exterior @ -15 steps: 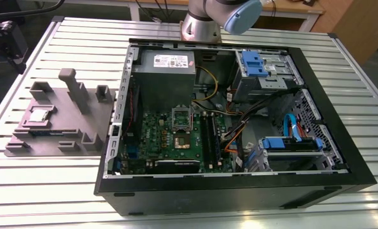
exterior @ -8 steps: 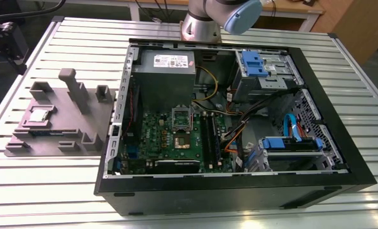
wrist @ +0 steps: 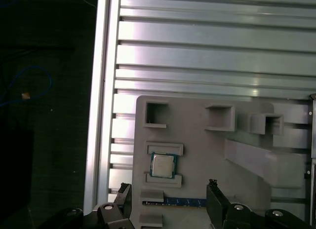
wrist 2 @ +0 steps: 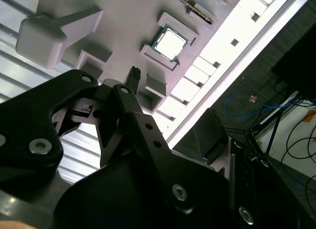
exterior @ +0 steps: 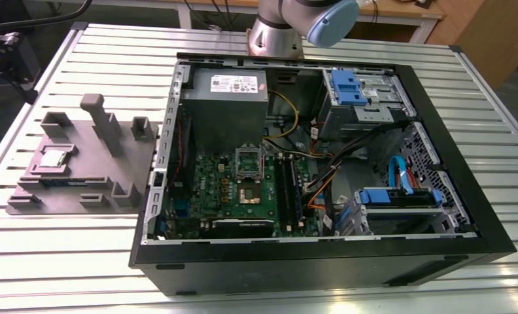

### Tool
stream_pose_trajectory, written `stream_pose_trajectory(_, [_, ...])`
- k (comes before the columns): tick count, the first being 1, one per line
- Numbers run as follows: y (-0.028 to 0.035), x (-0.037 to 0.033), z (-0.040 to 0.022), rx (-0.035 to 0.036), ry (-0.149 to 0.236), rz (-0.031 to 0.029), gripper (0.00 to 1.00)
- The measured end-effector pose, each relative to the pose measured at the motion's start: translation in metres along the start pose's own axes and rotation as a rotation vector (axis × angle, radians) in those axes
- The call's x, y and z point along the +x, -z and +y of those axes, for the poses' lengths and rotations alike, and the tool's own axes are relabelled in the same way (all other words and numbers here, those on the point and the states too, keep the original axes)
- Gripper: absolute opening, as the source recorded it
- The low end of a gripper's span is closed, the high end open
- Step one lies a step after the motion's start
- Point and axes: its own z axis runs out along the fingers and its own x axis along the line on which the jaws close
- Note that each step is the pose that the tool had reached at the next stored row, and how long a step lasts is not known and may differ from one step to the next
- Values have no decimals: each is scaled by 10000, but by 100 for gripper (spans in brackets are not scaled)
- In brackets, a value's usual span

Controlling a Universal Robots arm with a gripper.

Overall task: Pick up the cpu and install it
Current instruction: 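Pick up the cpu and move it towards the insertion slot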

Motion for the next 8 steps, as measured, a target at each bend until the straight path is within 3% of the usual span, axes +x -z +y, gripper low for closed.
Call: stream_pose_trajectory(8, [-30,0,-1,0,0,1,71])
